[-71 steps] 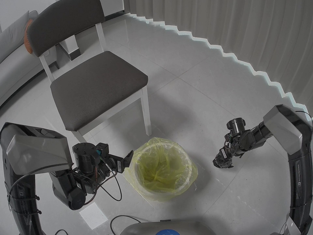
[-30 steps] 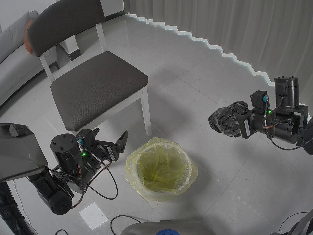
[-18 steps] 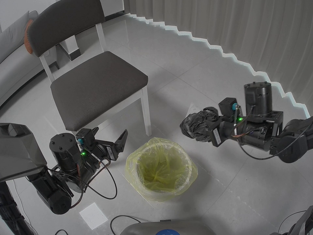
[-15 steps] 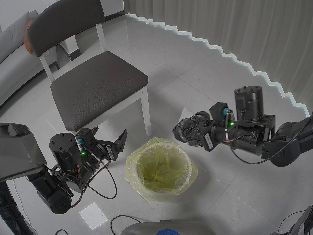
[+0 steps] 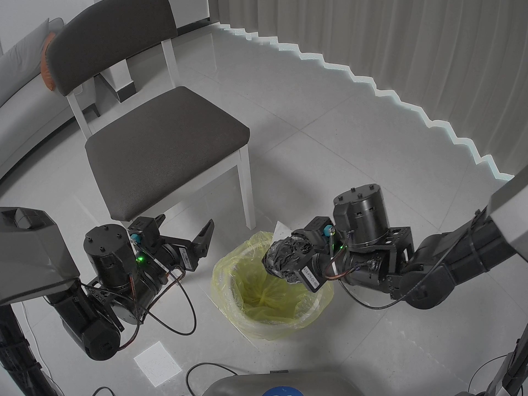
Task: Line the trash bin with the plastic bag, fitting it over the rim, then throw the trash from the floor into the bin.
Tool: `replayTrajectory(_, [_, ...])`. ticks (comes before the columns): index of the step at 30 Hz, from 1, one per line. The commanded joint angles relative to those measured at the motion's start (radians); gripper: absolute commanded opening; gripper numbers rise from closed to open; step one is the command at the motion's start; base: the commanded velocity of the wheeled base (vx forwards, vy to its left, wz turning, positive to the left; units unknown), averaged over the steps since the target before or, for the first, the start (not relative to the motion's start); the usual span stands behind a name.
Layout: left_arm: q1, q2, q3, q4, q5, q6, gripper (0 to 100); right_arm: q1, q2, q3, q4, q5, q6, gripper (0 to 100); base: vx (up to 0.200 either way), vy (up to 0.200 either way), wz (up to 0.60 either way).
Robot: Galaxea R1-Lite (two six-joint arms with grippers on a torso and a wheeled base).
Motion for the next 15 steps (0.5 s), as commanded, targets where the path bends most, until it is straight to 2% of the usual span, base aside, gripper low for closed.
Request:
replayTrajectory(1, [-0.004,-0.014,0.008,-0.017,0.0,0.001,100,0.011,0.093,-0.028,0.001,-0.001,0.001,0,0.0,0.0,0.0])
replayTrajectory(9, [-0.003,-0.016,0.009,-0.017,-0.003,0.012,100,0.039,0.197,-0.046,0.001,-0.003,-0.002,0,0.0,0.0,0.0])
replayTrajectory(15, [-0.007,-0.023,0.011,-0.017,-0.003,0.015,100,0.036,0.281,-0.15,0.014,-0.003,-0.006,0,0.0,0.0,0.0])
